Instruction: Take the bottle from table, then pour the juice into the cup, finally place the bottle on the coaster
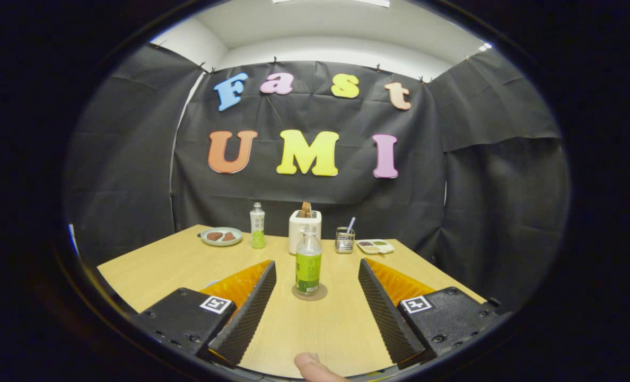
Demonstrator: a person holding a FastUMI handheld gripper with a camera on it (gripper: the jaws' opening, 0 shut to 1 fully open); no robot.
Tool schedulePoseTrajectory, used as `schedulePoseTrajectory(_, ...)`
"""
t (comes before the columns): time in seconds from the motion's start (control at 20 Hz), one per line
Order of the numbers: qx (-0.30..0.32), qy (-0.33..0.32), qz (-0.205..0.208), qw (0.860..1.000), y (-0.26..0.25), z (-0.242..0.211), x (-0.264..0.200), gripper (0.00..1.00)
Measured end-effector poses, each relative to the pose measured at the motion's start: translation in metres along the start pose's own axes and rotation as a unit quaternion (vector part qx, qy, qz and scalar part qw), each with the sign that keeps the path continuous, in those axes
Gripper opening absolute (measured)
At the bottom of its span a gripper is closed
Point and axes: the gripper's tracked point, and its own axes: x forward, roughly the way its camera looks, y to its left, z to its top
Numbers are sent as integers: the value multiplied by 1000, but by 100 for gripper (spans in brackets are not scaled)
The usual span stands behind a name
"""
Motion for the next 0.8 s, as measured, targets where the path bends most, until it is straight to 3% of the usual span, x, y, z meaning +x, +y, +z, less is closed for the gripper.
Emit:
schedulePoseTrajectory(0.35,-23,-7,-2,1000,-21,-22,-33,100)
schedulePoseTrajectory(0.8,22,15,15,1000,-48,-54,-42,100)
